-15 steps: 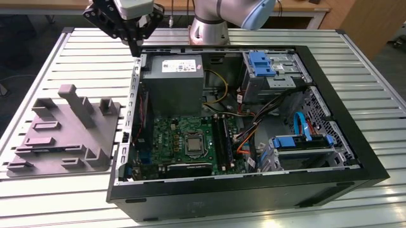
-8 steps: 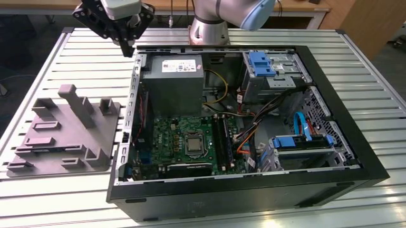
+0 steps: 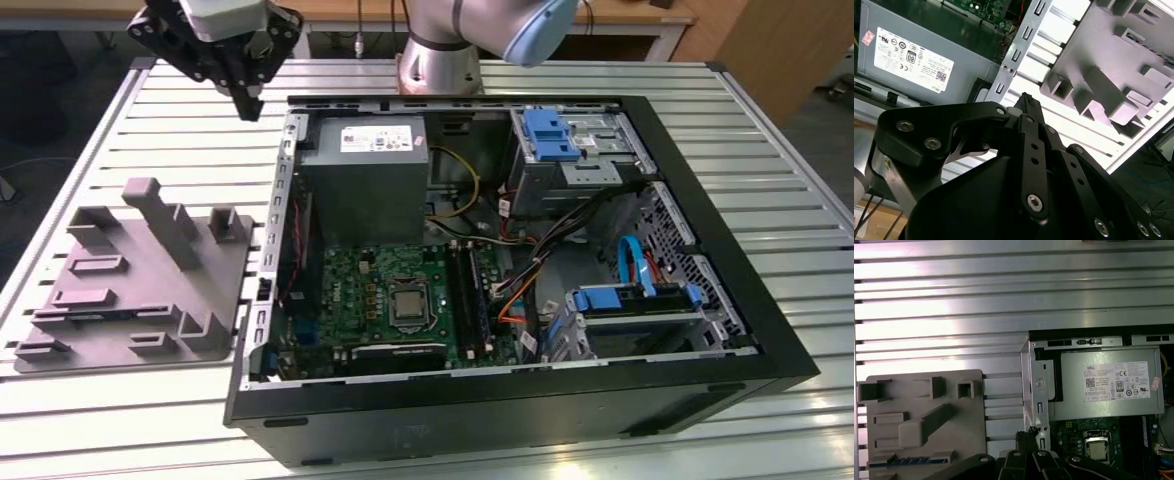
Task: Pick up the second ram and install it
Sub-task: 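Reach for the second ram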
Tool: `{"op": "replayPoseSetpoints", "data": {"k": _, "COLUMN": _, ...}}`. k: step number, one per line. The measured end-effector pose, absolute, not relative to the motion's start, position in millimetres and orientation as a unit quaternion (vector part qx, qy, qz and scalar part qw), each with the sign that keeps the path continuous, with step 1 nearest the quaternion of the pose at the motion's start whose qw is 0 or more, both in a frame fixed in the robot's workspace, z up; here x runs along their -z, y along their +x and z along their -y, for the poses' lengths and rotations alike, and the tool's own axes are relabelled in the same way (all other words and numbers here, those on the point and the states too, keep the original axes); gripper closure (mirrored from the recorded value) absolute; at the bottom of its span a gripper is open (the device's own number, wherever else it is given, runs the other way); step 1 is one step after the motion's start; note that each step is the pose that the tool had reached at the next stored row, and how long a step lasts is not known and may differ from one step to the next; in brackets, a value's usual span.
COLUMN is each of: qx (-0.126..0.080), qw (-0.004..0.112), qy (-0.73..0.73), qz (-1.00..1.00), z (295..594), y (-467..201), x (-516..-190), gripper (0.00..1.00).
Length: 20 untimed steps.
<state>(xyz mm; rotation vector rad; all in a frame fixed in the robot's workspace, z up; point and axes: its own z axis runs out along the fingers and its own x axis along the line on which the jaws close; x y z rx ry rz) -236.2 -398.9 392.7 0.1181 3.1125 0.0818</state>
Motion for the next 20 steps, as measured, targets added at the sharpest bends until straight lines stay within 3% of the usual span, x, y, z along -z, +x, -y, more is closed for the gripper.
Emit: {"op": "replayPoseSetpoints", "data": {"k": 20, "qx": -0.026, "qw": 0.013, "qy": 0.038, "qz": -0.999, "z": 400, "y": -271, "x": -391, "gripper": 0.9}}
